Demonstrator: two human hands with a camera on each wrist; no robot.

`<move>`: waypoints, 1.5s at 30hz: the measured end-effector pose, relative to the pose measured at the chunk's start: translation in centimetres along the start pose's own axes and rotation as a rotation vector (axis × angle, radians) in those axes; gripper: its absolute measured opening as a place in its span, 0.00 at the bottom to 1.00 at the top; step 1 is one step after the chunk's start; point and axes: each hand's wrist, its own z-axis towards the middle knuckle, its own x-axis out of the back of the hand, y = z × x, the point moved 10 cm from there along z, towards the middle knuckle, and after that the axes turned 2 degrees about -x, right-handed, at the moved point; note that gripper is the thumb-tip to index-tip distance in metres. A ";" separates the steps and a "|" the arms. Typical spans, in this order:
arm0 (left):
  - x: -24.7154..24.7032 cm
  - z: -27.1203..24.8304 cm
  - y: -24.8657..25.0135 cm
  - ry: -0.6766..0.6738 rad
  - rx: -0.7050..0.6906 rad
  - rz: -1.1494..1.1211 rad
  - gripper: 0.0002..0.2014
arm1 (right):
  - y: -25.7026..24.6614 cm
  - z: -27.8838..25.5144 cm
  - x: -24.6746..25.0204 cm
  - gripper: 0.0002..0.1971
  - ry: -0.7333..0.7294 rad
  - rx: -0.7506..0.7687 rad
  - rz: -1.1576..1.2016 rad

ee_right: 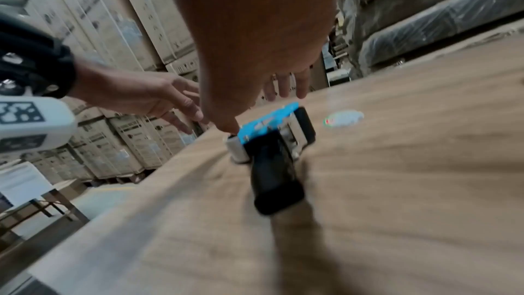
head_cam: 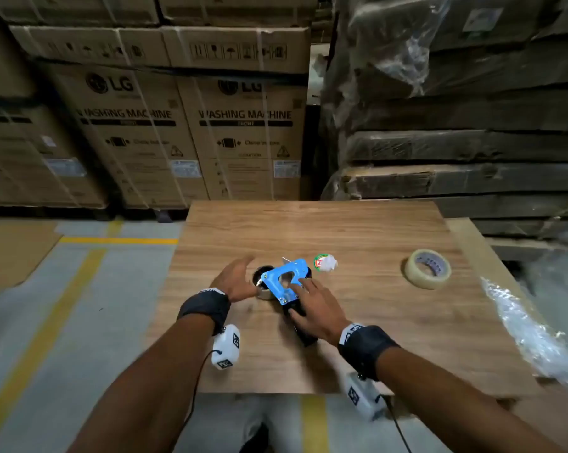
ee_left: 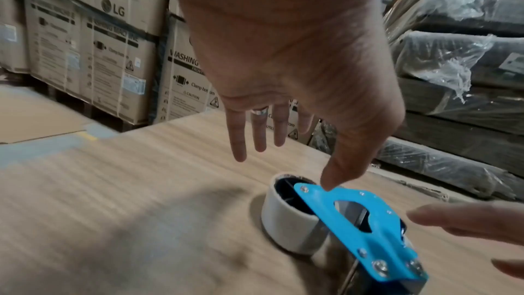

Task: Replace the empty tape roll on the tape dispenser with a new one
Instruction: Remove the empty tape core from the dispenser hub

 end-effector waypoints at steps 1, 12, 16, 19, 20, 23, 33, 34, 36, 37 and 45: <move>-0.5 0.2 -0.3 -0.031 -0.004 -0.003 0.54 | -0.1 0.0 -1.1 0.30 -0.025 0.001 -0.001; -4.7 3.2 -2.7 -0.147 -0.044 -0.061 0.59 | -0.2 -1.2 -4.4 0.36 -0.001 -0.126 0.083; -4.7 4.1 -2.8 -0.130 -0.065 -0.145 0.61 | 0.0 -1.5 -5.6 0.41 -0.032 -0.152 0.133; -4.7 4.9 -3.3 -0.118 -0.066 -0.218 0.60 | 0.0 -1.5 -6.0 0.44 -0.049 -0.165 0.165; -4.7 4.9 -3.3 -0.115 -0.064 -0.241 0.57 | -0.1 -1.4 -6.0 0.46 -0.060 -0.171 0.163; -4.7 5.0 -3.6 -0.071 -0.075 -0.308 0.55 | 0.1 -1.3 -5.9 0.49 -0.089 -0.207 0.163; -3.9 4.6 -3.0 0.083 -0.125 -0.336 0.47 | 3.6 -4.4 -6.4 0.43 0.038 -0.417 0.218; -3.9 4.6 -2.8 0.097 -0.129 -0.323 0.46 | 4.1 -4.8 -6.9 0.43 0.030 -0.452 0.237; -3.7 4.4 -2.3 0.127 -0.144 -0.309 0.44 | 4.9 -5.0 -7.4 0.41 0.030 -0.515 0.302; -3.5 4.5 -1.9 0.146 -0.155 -0.307 0.44 | 5.1 -4.9 -7.5 0.38 0.035 -0.546 0.341; -2.3 5.2 2.0 0.154 -0.192 -0.293 0.45 | 7.6 -2.6 -7.4 0.27 -0.098 -0.692 0.601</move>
